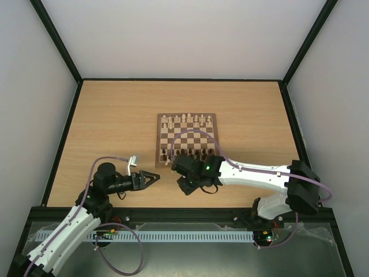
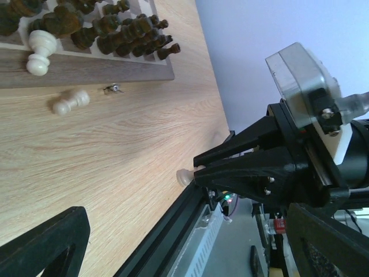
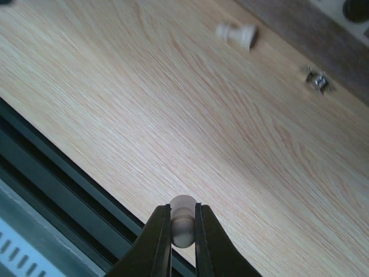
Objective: Set up the chess pieces on the board
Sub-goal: Pick up the chess piece at the center of the board.
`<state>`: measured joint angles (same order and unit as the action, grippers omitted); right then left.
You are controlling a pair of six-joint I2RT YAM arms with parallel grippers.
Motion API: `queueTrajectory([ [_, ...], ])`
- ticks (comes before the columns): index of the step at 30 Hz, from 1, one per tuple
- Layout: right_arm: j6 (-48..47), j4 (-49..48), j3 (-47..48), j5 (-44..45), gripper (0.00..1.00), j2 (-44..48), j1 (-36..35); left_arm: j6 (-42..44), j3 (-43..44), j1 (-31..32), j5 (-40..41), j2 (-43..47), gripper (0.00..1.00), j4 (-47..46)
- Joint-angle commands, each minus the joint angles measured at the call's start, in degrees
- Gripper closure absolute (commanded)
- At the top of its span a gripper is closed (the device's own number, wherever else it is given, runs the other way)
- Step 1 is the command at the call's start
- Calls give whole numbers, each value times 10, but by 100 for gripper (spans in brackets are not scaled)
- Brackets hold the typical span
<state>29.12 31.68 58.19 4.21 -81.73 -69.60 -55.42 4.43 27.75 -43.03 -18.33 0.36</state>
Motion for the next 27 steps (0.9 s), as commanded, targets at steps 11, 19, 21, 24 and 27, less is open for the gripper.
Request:
queueTrajectory([
  [11, 50, -34, -70, 54, 95, 38, 21, 28, 3, 83, 132, -53, 7, 29],
  [19, 146, -282, -218, 81, 95, 95, 25, 27, 7, 132, 207, -123, 11, -28],
  [21, 165, -345, -262, 101, 95, 125, 24, 31, 15, 133, 209, -123, 11, -22],
  [24, 187, -425, -318, 107, 95, 156, 37, 40, 27, 134, 212, -115, 11, -1],
  [27, 200, -503, -362, 88, 95, 159, 51, 44, 33, 134, 213, -105, 11, 14],
])
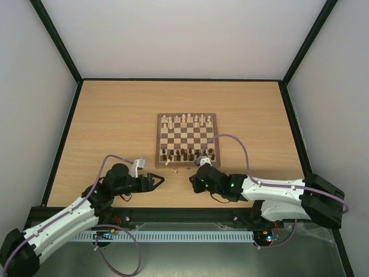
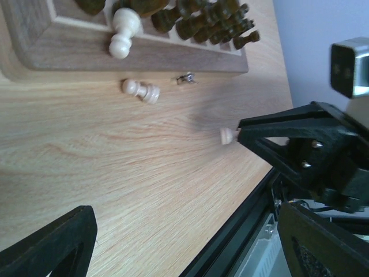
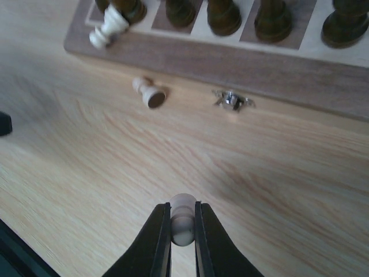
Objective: Set up the chess pieces on the board
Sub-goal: Pick up the chess piece at the center of the board.
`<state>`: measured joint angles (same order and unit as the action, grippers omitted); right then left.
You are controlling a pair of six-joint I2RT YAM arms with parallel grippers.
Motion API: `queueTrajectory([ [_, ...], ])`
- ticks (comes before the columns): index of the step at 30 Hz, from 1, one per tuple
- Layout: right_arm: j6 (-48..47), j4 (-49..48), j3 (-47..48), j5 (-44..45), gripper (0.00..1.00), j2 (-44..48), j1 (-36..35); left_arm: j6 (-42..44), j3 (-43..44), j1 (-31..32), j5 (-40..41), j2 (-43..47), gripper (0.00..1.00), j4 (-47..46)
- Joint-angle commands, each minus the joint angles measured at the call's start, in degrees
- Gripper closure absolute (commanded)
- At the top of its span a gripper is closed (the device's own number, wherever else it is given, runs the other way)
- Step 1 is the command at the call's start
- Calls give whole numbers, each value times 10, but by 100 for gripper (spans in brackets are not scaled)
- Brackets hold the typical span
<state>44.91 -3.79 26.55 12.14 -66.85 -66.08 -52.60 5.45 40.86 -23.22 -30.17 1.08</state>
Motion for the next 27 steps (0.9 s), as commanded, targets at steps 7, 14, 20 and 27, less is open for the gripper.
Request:
queueTrajectory([
  [7, 83, -316, -118, -39, 96, -31, 47, 14, 24, 3, 12, 34, 11, 19],
  [14, 131, -435, -160, -13, 96, -79, 55, 13, 24, 3, 12, 51, 11, 31],
  [20, 157, -497, -140, -23, 97, -167, 56, 12, 23, 3, 9, 55, 11, 31],
  [27, 194, -562, -126, -22, 98, -262, 55, 14, 24, 3, 9, 69, 11, 46],
])
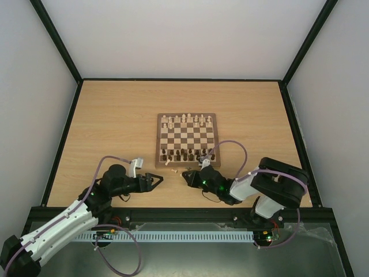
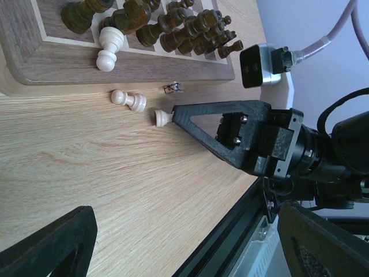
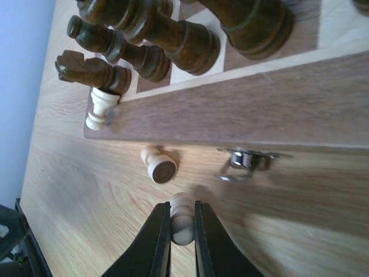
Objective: Set up the chess pieces on the board
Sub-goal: Pick up the chess piece at the center of the board.
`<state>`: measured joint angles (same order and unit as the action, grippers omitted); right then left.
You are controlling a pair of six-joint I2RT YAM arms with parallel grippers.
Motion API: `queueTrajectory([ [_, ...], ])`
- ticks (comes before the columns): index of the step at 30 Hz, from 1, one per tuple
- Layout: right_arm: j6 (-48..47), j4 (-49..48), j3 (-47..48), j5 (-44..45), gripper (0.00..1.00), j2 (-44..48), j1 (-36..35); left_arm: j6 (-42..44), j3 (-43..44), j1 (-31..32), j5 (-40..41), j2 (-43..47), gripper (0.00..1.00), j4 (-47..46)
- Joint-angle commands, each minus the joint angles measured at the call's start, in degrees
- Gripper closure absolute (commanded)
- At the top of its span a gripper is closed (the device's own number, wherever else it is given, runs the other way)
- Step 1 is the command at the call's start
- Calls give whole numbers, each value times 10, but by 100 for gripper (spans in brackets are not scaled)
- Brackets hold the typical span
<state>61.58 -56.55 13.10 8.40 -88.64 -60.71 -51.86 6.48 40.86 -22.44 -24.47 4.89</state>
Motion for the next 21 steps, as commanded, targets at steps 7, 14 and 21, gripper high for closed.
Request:
queueTrajectory([
  [7, 43, -60, 23, 14, 98, -90, 2, 9, 14, 3, 1, 16, 11, 13],
  [14, 29, -50, 21, 10, 99, -71, 0, 13, 15, 3, 1, 11, 11, 12],
  [21, -5, 34, 10, 46, 99, 34, -17, 11, 11, 3, 1, 4, 11, 6],
])
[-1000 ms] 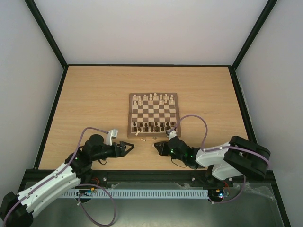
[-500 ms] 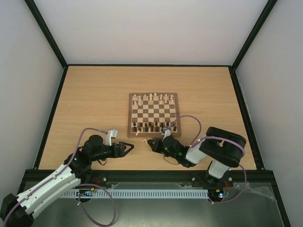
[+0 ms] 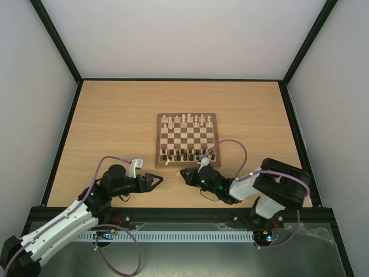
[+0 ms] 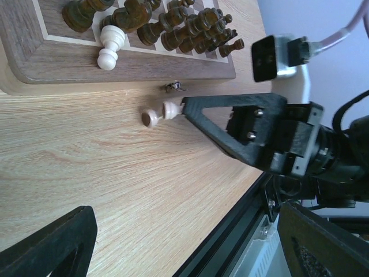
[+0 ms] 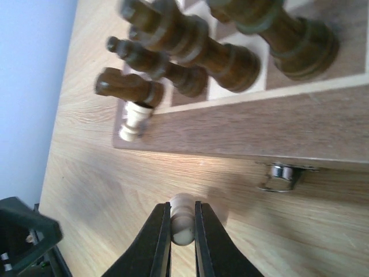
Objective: Set up the chess pieces on the board
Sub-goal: Pick up the chess piece at the center of the board, then place the chess piece on the chessboard.
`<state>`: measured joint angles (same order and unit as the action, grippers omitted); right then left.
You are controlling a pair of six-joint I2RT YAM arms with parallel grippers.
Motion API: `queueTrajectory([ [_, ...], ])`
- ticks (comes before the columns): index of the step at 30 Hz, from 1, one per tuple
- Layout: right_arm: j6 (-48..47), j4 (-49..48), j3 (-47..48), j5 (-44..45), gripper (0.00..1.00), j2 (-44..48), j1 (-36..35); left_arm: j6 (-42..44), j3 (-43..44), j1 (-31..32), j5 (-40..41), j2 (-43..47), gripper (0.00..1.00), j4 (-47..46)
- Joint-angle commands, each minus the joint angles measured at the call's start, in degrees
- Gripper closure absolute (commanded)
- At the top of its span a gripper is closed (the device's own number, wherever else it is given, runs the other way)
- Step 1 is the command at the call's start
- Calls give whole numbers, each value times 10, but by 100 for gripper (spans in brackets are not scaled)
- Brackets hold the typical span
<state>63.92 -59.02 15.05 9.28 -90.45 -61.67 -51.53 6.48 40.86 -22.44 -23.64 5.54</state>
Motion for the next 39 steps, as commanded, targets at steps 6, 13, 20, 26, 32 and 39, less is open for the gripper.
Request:
queueTrajectory([
  [6, -53, 122, -14, 45, 98, 123, -8, -4, 0, 2, -9, -24, 11, -34],
  [13, -83, 246, 6, 55, 98, 226, -9, -32, -36, 13, -23, -68, 11, -116],
  [20, -110, 344, 34, 62, 97, 249, -9, -28, -27, 22, -4, -83, 11, -115],
  [26, -103, 312, 10, 50, 98, 221, -10, -28, -30, 33, 4, -123, 11, -141],
  [32, -174, 460, 106, 55, 97, 269, -10, -13, -13, 50, 45, -140, 11, -93],
  [39, -316, 758, 412, 98, 93, 195, 20, -7, 1, 55, 91, -90, 12, -1],
])
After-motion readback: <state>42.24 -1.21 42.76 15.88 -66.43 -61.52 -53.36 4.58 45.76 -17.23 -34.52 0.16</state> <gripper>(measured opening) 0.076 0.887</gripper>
